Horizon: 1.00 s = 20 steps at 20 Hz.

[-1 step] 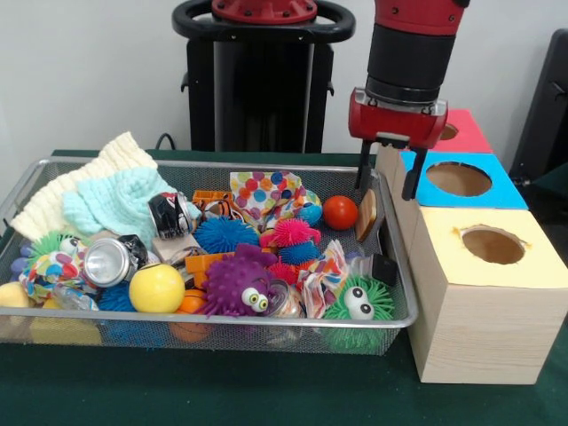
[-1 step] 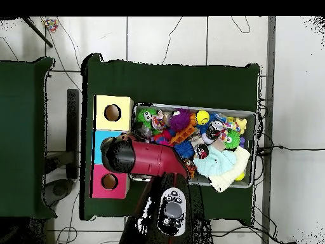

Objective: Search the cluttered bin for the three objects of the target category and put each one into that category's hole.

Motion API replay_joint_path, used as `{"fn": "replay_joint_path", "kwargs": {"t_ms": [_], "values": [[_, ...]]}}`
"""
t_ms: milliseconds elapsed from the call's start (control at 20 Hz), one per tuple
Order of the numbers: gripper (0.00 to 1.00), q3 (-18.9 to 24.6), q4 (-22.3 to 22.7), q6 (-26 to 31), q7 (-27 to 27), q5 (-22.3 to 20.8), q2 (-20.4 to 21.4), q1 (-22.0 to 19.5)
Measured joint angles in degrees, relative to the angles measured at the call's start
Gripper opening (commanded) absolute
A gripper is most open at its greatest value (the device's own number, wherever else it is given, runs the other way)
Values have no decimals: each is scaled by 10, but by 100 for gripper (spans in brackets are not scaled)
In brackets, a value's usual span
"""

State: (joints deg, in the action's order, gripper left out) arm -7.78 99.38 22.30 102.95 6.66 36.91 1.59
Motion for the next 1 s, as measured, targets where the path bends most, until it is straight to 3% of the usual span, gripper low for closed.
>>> {"fn": "replay_joint_path", "kwargs": {"t_ms": [250, 550, 600, 1000], "values": [[100, 23, 19, -20, 0, -21, -16, -26], [100, 54, 51, -103, 0, -65, -68, -72], [100, 58, 59, -134, 0, -84, -91, -81], [100, 58, 67, -193, 0, -111, -143, -85]]}}
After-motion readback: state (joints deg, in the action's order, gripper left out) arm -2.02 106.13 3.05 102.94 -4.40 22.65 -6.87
